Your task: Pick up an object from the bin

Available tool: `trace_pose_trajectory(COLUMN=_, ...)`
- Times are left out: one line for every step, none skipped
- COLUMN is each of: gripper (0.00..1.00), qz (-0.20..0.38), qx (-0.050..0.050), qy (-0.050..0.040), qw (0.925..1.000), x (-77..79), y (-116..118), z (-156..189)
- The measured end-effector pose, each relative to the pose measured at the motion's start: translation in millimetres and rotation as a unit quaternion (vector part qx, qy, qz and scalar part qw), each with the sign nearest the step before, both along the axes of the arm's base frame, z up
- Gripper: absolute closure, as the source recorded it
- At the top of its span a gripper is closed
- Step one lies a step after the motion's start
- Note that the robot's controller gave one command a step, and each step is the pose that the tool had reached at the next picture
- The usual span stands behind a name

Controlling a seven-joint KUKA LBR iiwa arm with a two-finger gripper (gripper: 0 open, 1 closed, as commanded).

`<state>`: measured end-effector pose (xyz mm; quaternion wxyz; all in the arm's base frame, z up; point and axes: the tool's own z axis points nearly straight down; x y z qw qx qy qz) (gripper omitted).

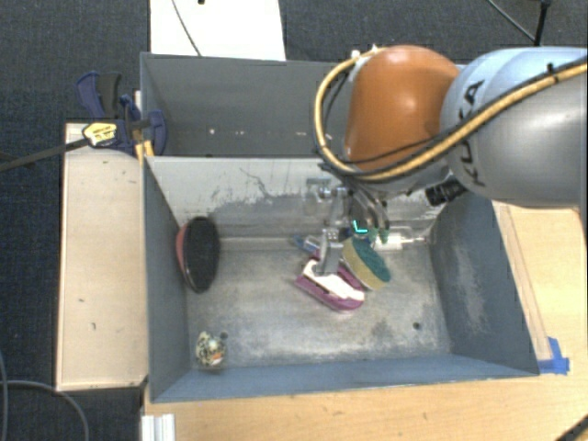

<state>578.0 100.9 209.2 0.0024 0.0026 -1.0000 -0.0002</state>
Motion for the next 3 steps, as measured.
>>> trace_pose_trajectory(gripper=0.0, qz=-0.015, qx=-0.001, qy=0.0007, qw=0.9999, x=-7.5, y=-48.1, z=-78.7)
trace_pose_trajectory(gripper=0.0, qz=0.025, qx=0.001, qy=-0.0138, qw=0.9996, x=-13.4, y=-48.3, z=-134.8)
trace_pose_trajectory(gripper=1.0, qz=0.023, qx=0.002, qy=-0.0164, qw=0.9996, x=-11.4, y=-47.3, z=-131.2)
